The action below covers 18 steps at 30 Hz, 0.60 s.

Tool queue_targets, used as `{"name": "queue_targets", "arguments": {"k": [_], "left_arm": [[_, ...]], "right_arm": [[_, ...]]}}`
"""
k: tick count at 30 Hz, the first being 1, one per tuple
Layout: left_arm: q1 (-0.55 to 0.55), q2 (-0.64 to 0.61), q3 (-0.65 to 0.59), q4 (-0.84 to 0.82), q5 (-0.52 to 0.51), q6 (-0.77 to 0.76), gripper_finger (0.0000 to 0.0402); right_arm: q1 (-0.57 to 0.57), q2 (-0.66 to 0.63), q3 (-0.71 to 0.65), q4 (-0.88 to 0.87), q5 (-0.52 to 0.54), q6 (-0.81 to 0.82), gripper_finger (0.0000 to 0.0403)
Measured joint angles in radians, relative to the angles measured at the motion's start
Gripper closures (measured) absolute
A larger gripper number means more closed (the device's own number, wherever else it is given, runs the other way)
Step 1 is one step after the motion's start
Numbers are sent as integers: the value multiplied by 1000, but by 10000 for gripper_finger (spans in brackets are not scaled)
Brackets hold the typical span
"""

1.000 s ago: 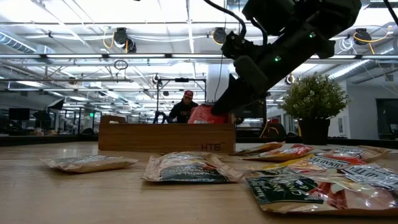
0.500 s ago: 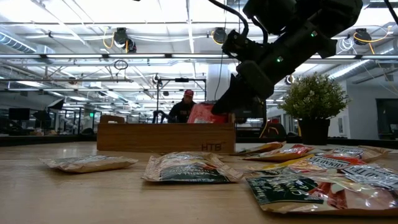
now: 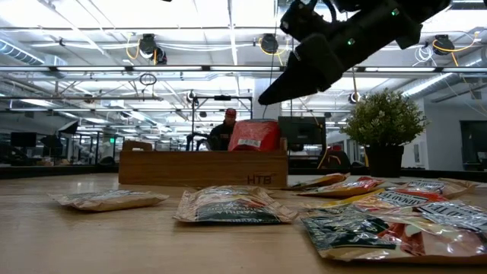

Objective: Pick & Place Tea
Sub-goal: Put the red tea bag into the right section of the wooden organizer

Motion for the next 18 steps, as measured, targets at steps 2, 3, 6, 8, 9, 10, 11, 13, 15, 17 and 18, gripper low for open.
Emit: {"name": "queue_targets", "arguments": {"k": [2,3,6,8,9,10,11,13,15,17,18], "left_arm": [[0,0,0,0,0,-4,360],[0,0,0,0,0,-4,360],[4,0,0,0,0,-4,360],[7,0,0,0,0,-5,360],[7,0,0,0,0,-6,360],[10,0,0,0,0,-8,360],[11,0,0,1,0,-8,360],[11,0,0,1,0,-8,360],[15,0,0,2,0,-11,360],[15,0,0,4,0,-17,360],[15,0,0,5,0,-19,360]], "right_arm": [[27,-6,0,18,-1,-64,243],[49,-6,0,43,0,-107,252],[111,-5,38,23,21,-215,300],[141,-5,121,-101,50,-235,353],[149,-5,173,-185,52,-240,377],[155,5,225,-259,54,-242,389],[159,20,279,-329,68,-237,393],[160,58,371,-483,102,-232,399],[143,106,446,-594,103,-236,402],[117,157,487,-653,90,-233,402],[103,183,497,-667,77,-233,402]]}}
